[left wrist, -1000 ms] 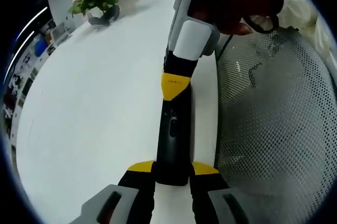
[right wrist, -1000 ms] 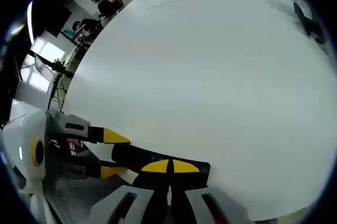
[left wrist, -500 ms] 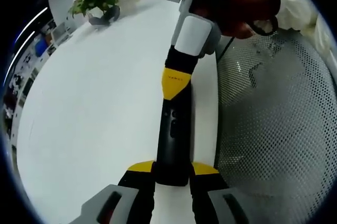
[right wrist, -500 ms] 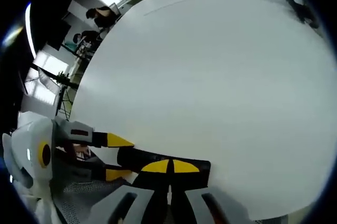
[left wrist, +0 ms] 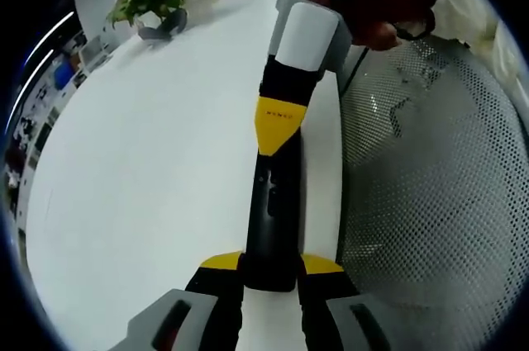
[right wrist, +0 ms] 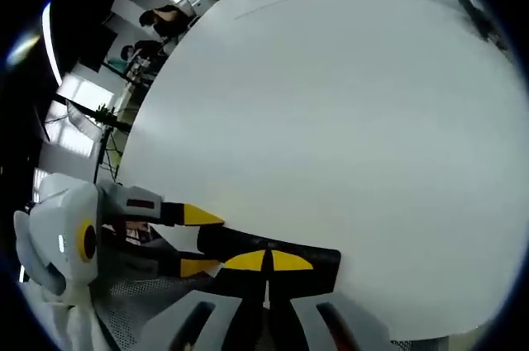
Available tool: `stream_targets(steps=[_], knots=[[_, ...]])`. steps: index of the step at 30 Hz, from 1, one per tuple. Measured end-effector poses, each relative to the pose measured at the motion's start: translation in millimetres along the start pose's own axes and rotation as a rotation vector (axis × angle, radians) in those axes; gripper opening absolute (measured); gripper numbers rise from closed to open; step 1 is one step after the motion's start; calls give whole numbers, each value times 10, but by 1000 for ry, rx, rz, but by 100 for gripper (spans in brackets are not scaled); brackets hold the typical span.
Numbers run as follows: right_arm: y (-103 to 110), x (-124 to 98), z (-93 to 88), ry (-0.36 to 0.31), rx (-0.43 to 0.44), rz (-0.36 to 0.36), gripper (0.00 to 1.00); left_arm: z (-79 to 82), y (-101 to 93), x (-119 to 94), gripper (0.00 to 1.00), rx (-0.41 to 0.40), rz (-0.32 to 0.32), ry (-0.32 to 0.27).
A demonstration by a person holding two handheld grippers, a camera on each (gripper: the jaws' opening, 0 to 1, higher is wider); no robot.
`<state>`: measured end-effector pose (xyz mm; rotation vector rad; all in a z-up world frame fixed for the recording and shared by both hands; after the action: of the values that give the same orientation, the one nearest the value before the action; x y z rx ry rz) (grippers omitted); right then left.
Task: Press the specified remote control buttons in sequence, fully releasing each button before pressing the next.
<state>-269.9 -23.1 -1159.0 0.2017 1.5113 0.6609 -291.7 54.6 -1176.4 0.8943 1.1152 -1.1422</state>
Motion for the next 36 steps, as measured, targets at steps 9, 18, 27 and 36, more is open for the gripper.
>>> stream_targets(steps=[9, 18, 27, 36], knots=[[-20, 94, -84, 59, -26, -20, 0, -1, -1, 2, 25, -4, -2, -7], [2, 109, -95, 82, -55, -69, 0, 6, -8, 3, 25, -6, 2, -2], [11, 138, -71, 152, -86, -141, 0, 7, -7, 4, 25, -14, 6, 8], [-18, 124, -89, 127, -37, -76, 0, 12, -5, 6, 25, -21, 5, 25]])
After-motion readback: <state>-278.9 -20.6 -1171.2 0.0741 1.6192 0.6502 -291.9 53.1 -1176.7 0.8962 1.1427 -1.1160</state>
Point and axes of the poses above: the point that each gripper's makers call its tool centre point, and the gripper's own axes: x roughly forward along the fingers, y roughly to its left, z roughly out of its top, the point moved 2 cm from there along -x, roughly backward along the fingers, and after that the axes turned 11 degrees about y, right-handed, at the moved point
